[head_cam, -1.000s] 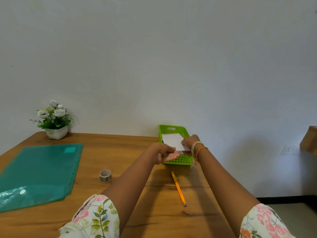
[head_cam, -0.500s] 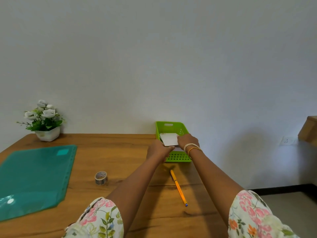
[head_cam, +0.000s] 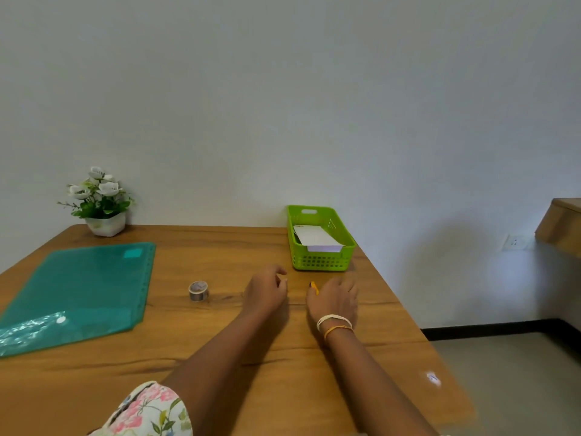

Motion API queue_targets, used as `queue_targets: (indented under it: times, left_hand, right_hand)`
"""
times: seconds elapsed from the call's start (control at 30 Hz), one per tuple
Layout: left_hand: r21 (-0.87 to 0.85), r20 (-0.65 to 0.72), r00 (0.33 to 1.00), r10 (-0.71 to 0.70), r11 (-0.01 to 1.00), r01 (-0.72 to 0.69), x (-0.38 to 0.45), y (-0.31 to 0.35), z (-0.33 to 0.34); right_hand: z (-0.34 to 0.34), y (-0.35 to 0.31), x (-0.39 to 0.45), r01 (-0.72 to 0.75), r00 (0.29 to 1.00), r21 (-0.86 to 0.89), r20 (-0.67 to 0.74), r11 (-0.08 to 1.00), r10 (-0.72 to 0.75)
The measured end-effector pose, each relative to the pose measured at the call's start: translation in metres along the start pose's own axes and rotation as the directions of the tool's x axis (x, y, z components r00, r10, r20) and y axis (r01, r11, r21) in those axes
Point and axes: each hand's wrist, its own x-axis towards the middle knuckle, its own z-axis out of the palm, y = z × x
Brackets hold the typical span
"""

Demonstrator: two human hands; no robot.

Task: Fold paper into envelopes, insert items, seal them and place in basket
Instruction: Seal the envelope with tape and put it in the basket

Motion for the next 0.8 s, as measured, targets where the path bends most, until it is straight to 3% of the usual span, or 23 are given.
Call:
queue_targets:
  times: [0.17, 0.3, 0.43, 0.6, 0.8]
  left_hand:
    - [0.051, -0.149, 0.989, 0.022, 0.999, -0.015, -0.036, -0.024, -0.014]
    - [0.116, -0.308, 0.951, -0.015, 0.992, 0.053, -0.057, -0.046, -0.022]
    - [0.171, -0.409, 0.903, -0.131, 0.961, 0.217, -0.058, -0.059, -0.036]
    - [0.118, -0.397, 0.859, -0.322, 0.911, 0.396, -0.046, -0.081, -0.054]
    - [0.143, -0.361, 0.906, -0.22, 0.947, 0.287, -0.022, -0.096, -0.055]
  right_hand:
    - [0.009, 0.002, -0.034, -0.049, 0.994, -0.095, 0.092, 0.994, 0.058]
    - [0.021, -0.011, -0.052, 0.134, 0.986, -0.14, 0.116, 0.981, -0.118]
    - [0.03, -0.033, -0.061, 0.27, 0.956, -0.117, 0.148, 0.956, -0.252]
    - [0.042, -0.053, -0.048, 0.319, 0.935, -0.07, 0.185, 0.945, -0.302]
    - [0.053, -0.063, -0.021, 0.293, 0.946, -0.071, 0.165, 0.954, -0.278]
